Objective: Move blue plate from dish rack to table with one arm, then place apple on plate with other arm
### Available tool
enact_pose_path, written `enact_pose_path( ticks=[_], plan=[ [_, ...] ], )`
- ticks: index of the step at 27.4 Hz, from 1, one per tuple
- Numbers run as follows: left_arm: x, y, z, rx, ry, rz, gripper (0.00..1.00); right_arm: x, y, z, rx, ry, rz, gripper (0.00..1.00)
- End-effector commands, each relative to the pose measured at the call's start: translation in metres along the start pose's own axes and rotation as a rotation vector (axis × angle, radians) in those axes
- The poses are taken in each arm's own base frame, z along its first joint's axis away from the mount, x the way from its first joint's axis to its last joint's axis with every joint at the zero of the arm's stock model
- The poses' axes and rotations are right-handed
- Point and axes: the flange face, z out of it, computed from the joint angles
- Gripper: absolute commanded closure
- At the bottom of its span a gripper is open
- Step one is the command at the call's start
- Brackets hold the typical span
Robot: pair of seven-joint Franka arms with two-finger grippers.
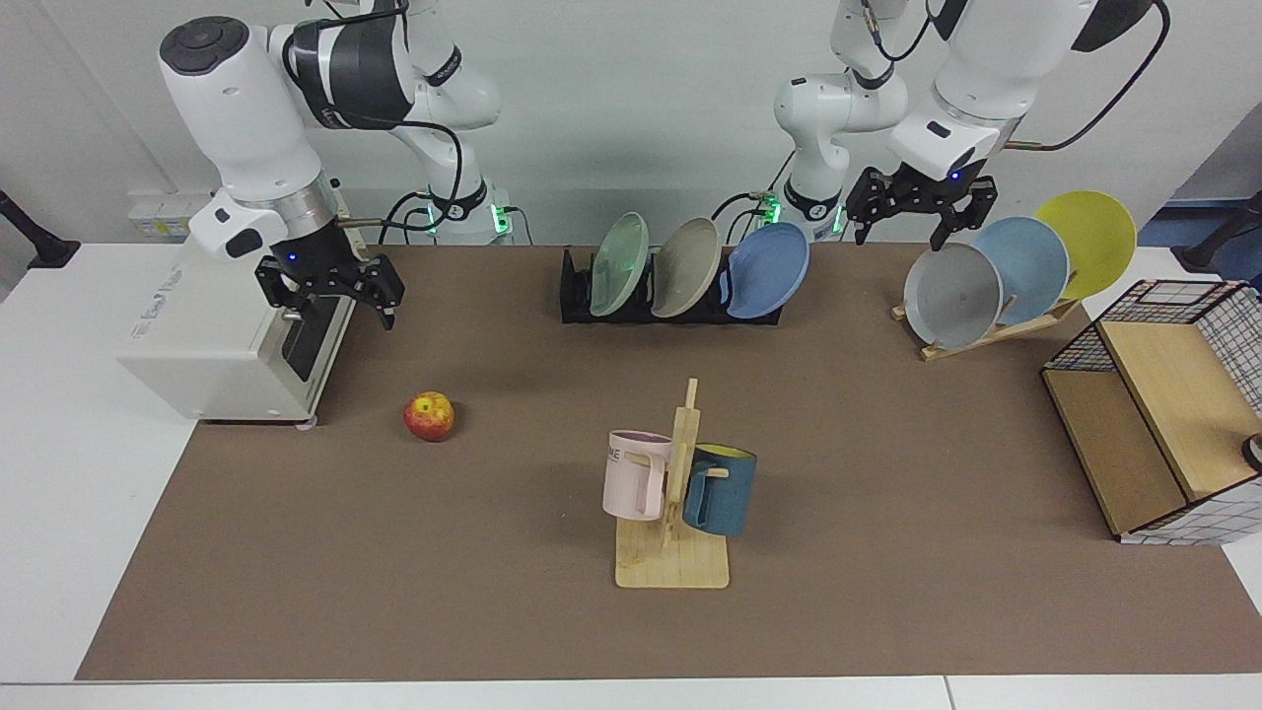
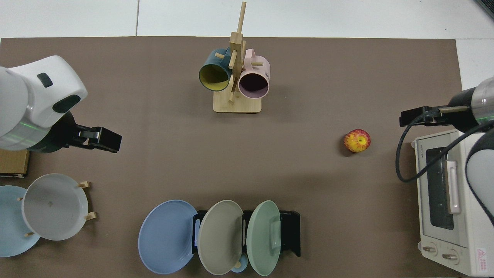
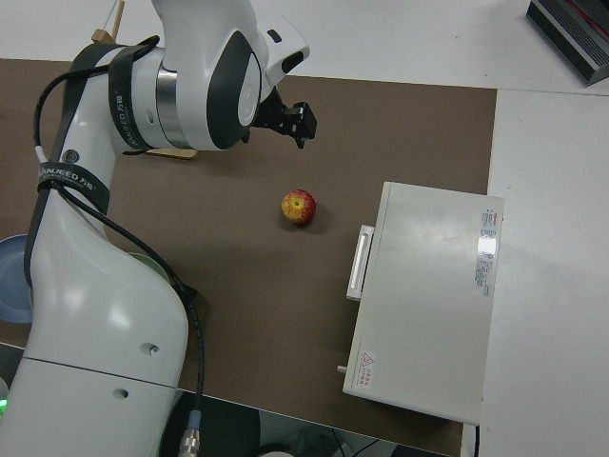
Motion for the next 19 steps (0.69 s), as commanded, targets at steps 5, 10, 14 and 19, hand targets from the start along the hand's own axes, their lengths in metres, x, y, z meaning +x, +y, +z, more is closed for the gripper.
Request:
enact_pose_path(
  ticks=[5,10,14,19],
  plan=[
    [-0.0092,-0.003,0.0025,-0.012,0.012,0.008,0.0,-0.0243,0.0068,-0.0044,0.014,0.0,-0.004,0.0],
    [-0.009,-0.0022,0.0013,-0.012,0.014,0.013,0.0,-0.0224,0.0082,-0.0031,0.017,0.007,0.009,0.0],
    [-0.0093,-0.0008,0.0015,-0.01,0.012,0.011,0.0,-0.0218,0.008,-0.0032,0.018,0.004,0.021,0.0],
    [-0.0102,0.0001,0.0003,-0.002,0.013,0.006,0.0,-0.0243,0.0127,-0.0051,0.043,-0.007,0.023,0.0]
  ],
)
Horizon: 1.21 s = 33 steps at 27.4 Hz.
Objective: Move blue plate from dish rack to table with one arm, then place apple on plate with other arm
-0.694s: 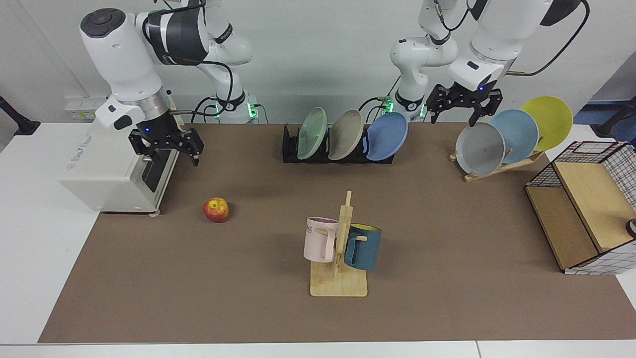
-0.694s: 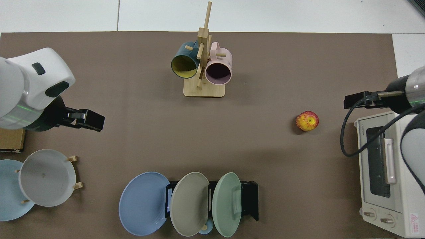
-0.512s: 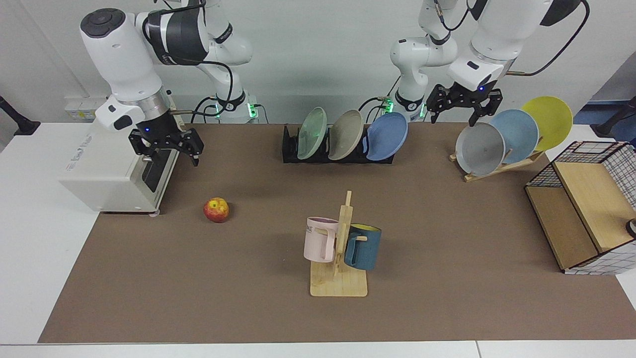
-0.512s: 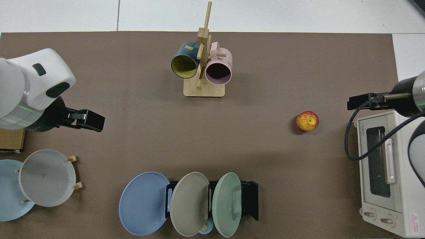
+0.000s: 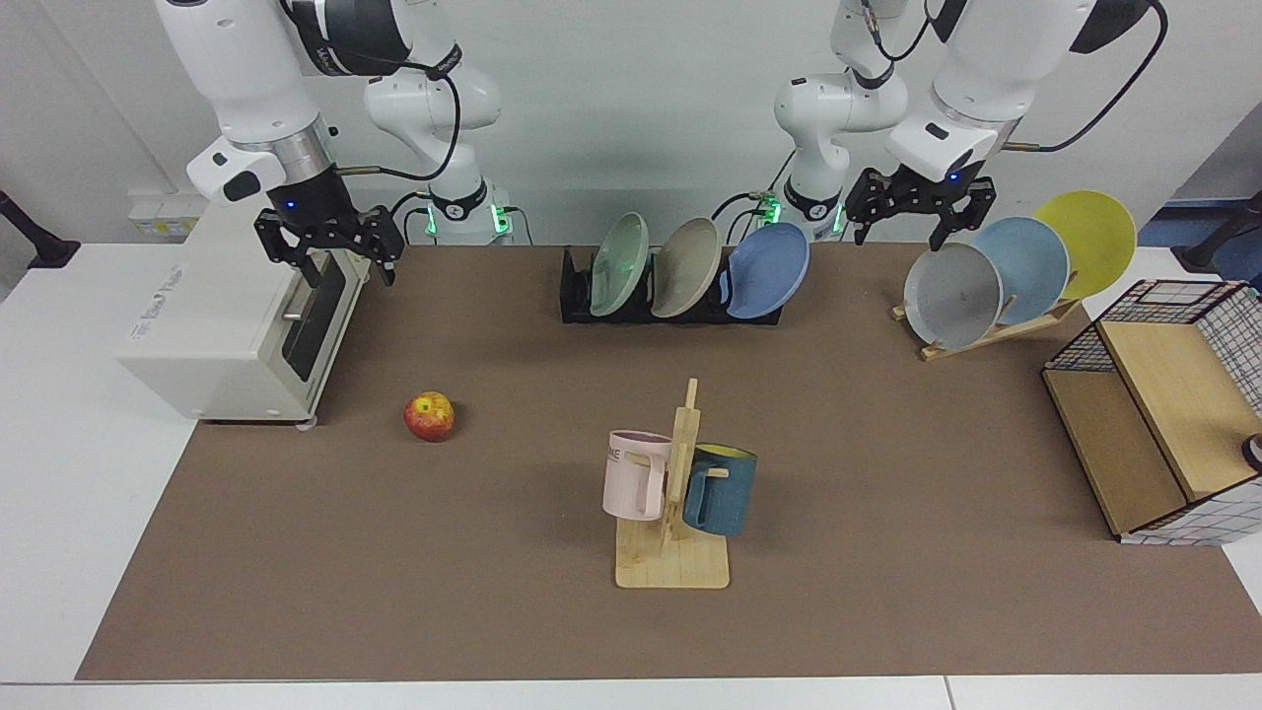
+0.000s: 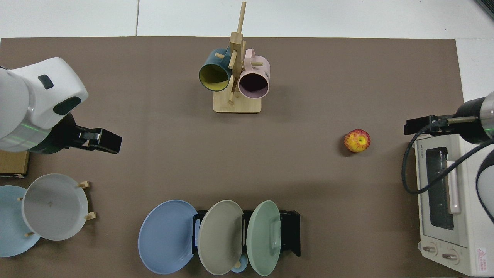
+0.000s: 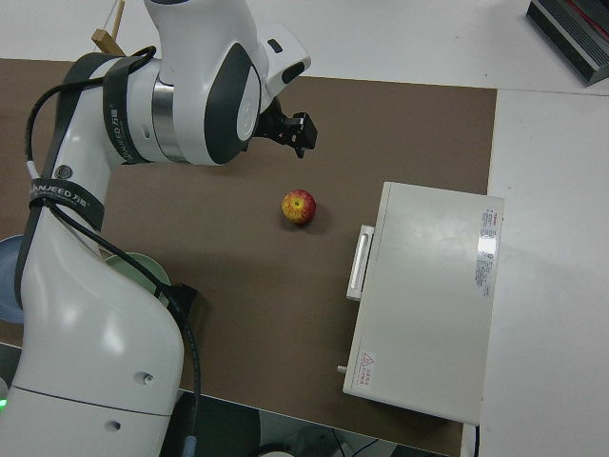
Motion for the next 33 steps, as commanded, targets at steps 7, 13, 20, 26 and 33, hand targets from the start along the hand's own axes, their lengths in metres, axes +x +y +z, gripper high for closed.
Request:
enact_pose_path(
  ticks=[7,13,20,26,33],
  plan=[
    [-0.021,-0.001,0.011,-0.003,0.006,0.005,0.0,-0.015,0.018,-0.006,0.033,-0.05,0.032,0.0],
    [-0.037,-0.004,0.029,-0.001,-0.005,-0.007,0.0,-0.017,0.012,-0.008,0.011,-0.046,0.022,0.0],
    [-0.073,-0.001,0.057,-0.032,-0.03,0.058,0.0,-0.016,0.002,-0.002,0.012,-0.043,0.009,0.0],
    [-0.089,0.0,0.1,-0.046,-0.066,0.081,0.0,-0.015,-0.011,0.015,0.019,-0.042,-0.011,0.0],
    [-0.09,0.019,0.172,-0.055,-0.029,0.085,0.0,0.002,-0.014,0.033,0.022,-0.043,0.064,0.0]
  ],
)
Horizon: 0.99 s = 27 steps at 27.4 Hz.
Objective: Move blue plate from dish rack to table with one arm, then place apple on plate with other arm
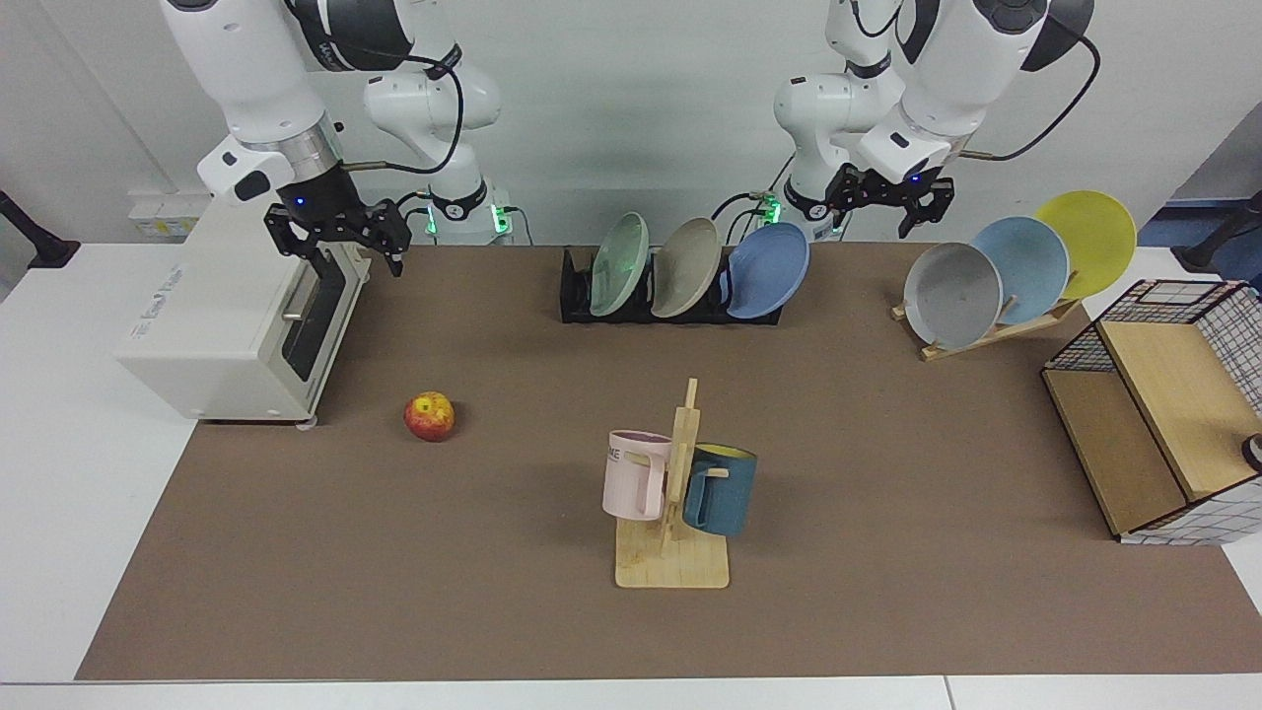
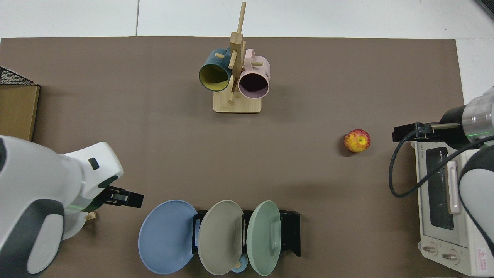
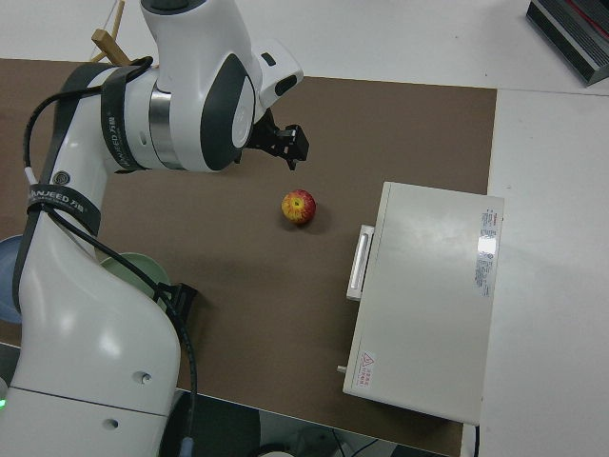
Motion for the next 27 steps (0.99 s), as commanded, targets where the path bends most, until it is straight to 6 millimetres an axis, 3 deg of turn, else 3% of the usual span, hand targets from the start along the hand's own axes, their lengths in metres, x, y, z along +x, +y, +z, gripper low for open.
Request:
enact_pose_path(
  ticks=[1,7,11,17,20,23,27],
  plan=[
    [-0.007,0.01,0.057,-0.03,0.031,0.004,0.0,0.012,-0.002,0.014,0.014,0.002,0.051,0.0],
    [-0.022,0.022,0.114,-0.016,-0.048,0.026,0.0,0.026,-0.007,0.038,0.009,-0.005,0.042,0.0],
    [-0.027,0.031,0.122,-0.041,-0.071,0.025,0.0,0.033,-0.024,0.07,-0.005,-0.02,0.009,0.0],
    [-0.033,0.044,0.124,-0.039,-0.108,0.015,0.02,0.034,-0.021,0.114,-0.006,-0.002,0.013,0.0],
    [-0.038,0.059,0.126,-0.019,-0.135,0.019,0.24,0.037,-0.02,0.135,-0.009,-0.015,0.016,0.0],
    [-0.043,0.072,0.126,0.003,-0.151,-0.011,0.55,0.039,-0.02,0.151,-0.014,-0.03,0.008,0.0],
    [-0.048,0.078,0.126,0.015,-0.166,-0.007,0.82,0.037,-0.014,0.173,-0.02,-0.06,0.001,0.0]
  ],
)
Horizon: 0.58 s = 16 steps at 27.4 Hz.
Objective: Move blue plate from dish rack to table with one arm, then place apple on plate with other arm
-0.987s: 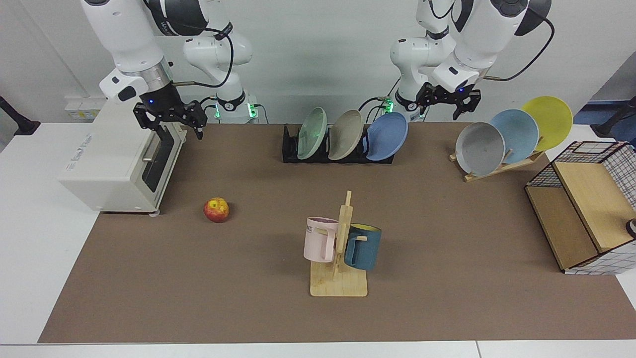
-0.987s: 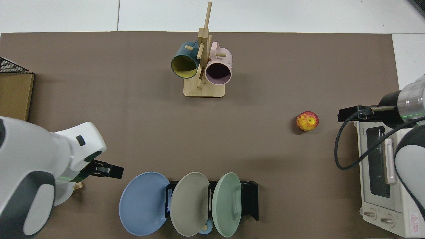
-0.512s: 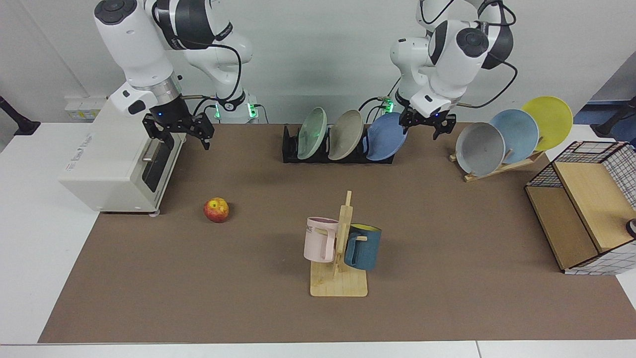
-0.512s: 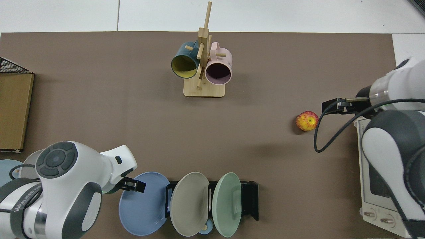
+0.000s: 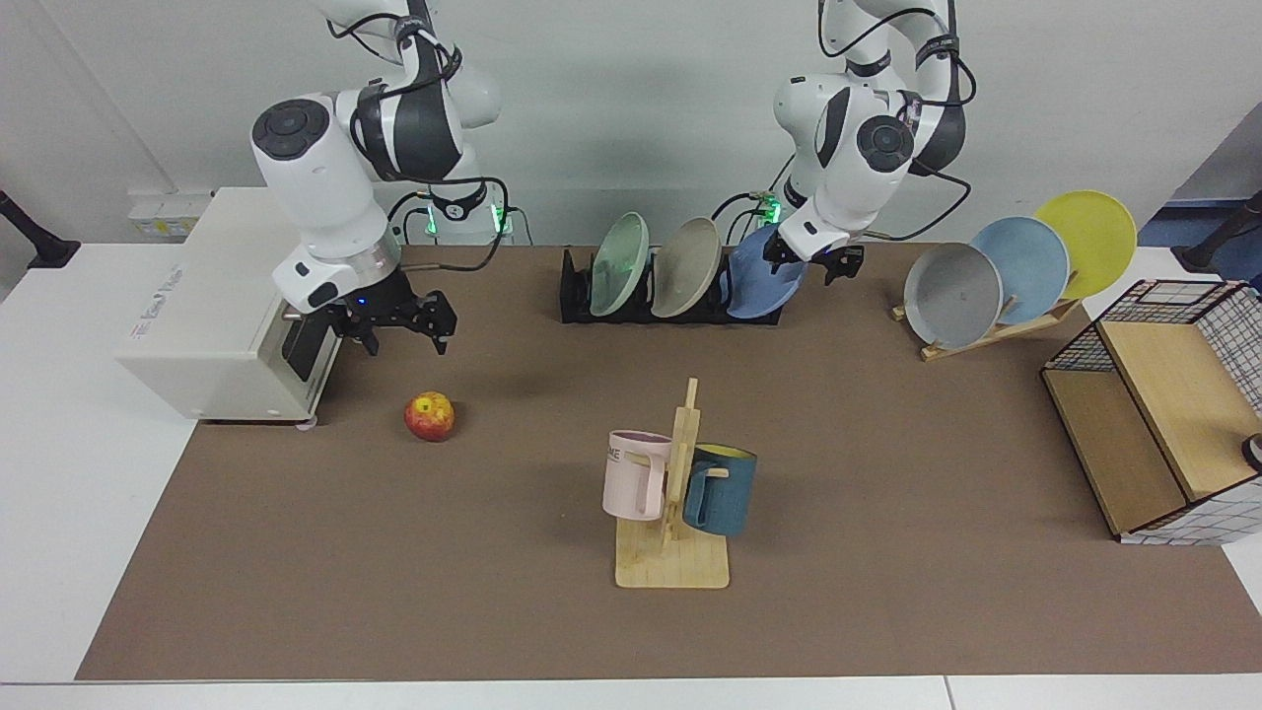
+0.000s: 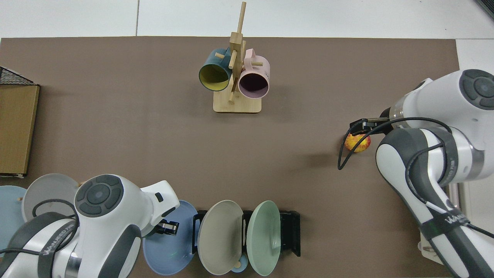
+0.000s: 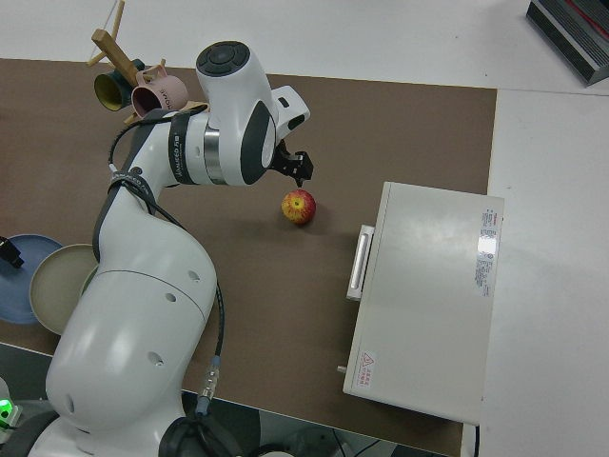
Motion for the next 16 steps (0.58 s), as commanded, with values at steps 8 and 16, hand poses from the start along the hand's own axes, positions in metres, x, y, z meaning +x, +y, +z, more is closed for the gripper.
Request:
enact_pose_path(
  ticks=[8,16],
  plan=[
    [-0.013,0.01,-0.025,0.031,0.013,0.0,0.99,-0.005,0.013,0.053,-0.003,0.02,-0.039,0.0],
    [-0.011,-0.005,-0.07,0.125,0.043,0.004,1.0,0.0,0.017,0.083,-0.014,0.019,-0.041,0.0]
  ],
)
